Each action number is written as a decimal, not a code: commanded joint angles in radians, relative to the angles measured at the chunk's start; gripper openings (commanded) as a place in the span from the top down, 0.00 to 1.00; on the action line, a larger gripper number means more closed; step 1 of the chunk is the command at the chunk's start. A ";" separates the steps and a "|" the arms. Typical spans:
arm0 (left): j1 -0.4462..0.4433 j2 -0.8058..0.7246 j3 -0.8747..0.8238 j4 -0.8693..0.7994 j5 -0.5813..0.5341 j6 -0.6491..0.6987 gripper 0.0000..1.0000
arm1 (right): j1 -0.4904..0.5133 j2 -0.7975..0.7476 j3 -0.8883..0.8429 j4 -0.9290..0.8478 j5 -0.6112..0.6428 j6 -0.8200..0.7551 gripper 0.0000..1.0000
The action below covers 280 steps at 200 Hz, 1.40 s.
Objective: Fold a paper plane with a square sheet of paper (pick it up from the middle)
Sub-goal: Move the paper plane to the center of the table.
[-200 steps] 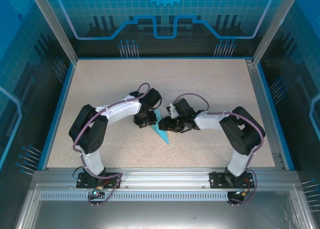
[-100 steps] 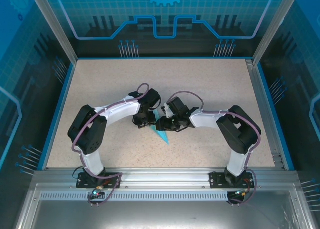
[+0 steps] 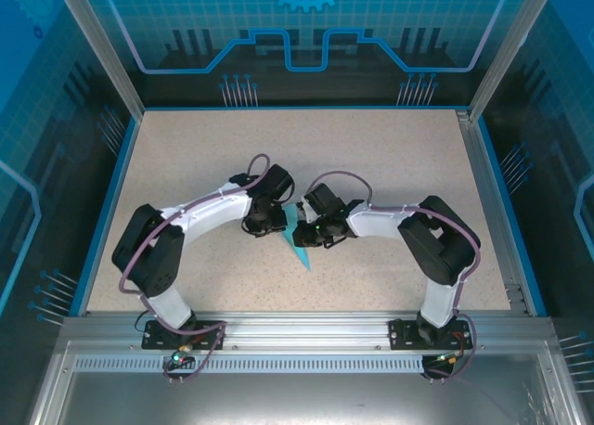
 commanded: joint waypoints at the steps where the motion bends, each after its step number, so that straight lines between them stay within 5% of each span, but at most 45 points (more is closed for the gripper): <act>1: 0.001 -0.097 -0.035 0.040 -0.045 -0.033 0.65 | 0.028 -0.046 0.033 -0.079 0.124 0.004 0.94; 67: 0.011 -0.191 -0.075 0.049 -0.131 -0.071 0.63 | 0.050 -0.175 0.132 -0.322 0.527 -0.003 0.95; 160: 0.027 -0.234 -0.093 0.071 -0.122 -0.093 0.62 | -0.071 0.117 0.421 -0.493 0.464 -0.040 0.94; 280: 0.039 -0.236 -0.127 0.088 -0.103 -0.101 0.61 | -0.086 0.216 0.448 -0.504 0.449 -0.033 0.88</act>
